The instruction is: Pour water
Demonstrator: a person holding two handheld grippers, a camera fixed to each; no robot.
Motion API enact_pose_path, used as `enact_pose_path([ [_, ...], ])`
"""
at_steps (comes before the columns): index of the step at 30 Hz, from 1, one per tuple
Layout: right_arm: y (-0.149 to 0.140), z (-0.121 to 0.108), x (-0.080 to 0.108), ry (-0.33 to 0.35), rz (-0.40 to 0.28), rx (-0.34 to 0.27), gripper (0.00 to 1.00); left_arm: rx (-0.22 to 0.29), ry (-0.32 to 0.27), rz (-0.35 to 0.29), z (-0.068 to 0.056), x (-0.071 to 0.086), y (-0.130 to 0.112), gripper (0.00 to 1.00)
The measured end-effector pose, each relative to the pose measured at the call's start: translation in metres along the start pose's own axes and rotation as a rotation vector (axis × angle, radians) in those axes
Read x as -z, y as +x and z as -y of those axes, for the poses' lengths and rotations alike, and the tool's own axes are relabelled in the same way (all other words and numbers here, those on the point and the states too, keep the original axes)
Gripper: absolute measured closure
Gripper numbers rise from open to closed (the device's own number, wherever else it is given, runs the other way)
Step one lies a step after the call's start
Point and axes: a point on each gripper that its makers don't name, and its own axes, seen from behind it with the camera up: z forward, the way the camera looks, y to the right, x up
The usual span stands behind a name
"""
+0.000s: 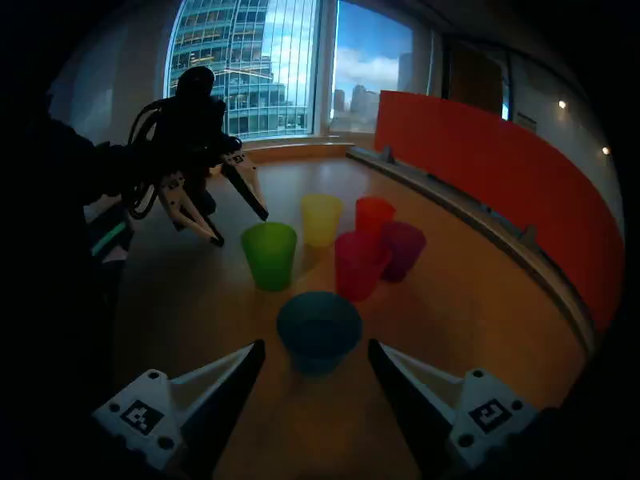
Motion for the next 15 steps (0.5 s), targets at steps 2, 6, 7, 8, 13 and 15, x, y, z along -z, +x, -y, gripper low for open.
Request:
enact_pose_path([
  [2,-0.003,0.000,-0.004,0.001,0.007,-0.003,0.00,0.003,-0.004,0.004,0.001,-0.003,-0.002,0.03],
  [6,-0.009,-0.001,-0.011,0.003,0.019,-0.010,0.00,0.006,-0.010,0.011,0.003,-0.010,-0.005,0.03],
  [7,-0.011,-0.001,-0.014,0.004,0.021,-0.011,0.00,0.007,-0.012,0.013,0.003,-0.011,-0.005,0.03],
  [8,-0.012,-0.001,-0.015,0.005,0.023,-0.012,0.00,0.008,-0.014,0.014,0.004,-0.013,-0.006,0.03],
  [13,-0.016,-0.002,-0.025,0.007,0.036,-0.016,0.00,0.012,-0.021,0.022,0.007,-0.020,-0.008,0.03],
  [15,-0.017,-0.002,-0.029,0.007,0.039,-0.018,0.00,0.012,-0.021,0.025,0.008,-0.023,-0.008,0.03],
])
